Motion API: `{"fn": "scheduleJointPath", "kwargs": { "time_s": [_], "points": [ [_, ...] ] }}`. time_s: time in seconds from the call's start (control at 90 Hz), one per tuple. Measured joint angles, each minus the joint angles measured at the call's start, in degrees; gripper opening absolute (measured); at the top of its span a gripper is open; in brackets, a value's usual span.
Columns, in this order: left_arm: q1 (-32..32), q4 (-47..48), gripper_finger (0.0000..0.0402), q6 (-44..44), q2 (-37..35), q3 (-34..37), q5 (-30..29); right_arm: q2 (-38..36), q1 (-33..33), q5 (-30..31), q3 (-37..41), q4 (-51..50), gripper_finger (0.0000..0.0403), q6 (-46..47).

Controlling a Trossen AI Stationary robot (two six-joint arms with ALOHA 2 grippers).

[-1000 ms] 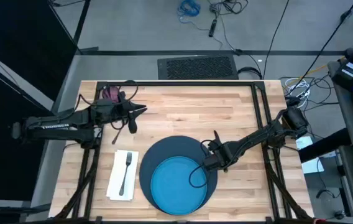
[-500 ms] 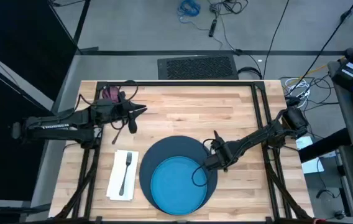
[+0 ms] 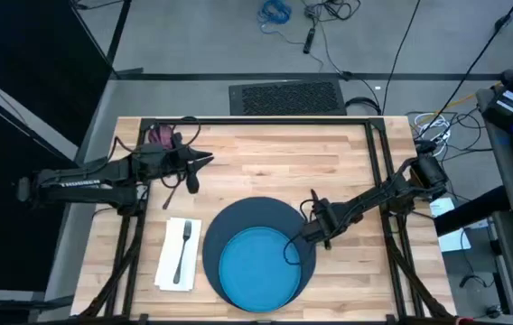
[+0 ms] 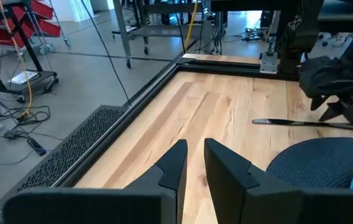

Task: Set table place
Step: Move the table knife to the right of the table mat

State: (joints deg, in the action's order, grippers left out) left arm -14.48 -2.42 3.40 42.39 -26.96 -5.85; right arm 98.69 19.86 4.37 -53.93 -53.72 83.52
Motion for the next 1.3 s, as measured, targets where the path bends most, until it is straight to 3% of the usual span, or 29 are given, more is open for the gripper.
{"fn": "scheduleJointPath", "kwargs": {
  "time_s": [0.444, 1.122, 1.3],
  "points": [
    [0.00, -0.08, 0.0042, 0.00, 0.00, 0.00, 0.00, 0.03, -0.13, 1.40, -7.12, -1.51, 0.0155, -0.37],
    [0.00, 0.04, 0.0042, -0.04, 0.00, 0.00, 0.02, 0.11, -0.70, 1.61, -4.11, 5.62, 0.0155, 3.26],
    [0.00, -0.02, 0.0042, -0.04, 0.00, 0.00, 0.00, 0.11, -0.70, 1.63, -4.11, 5.91, 0.0137, 3.96]
  ]
}}
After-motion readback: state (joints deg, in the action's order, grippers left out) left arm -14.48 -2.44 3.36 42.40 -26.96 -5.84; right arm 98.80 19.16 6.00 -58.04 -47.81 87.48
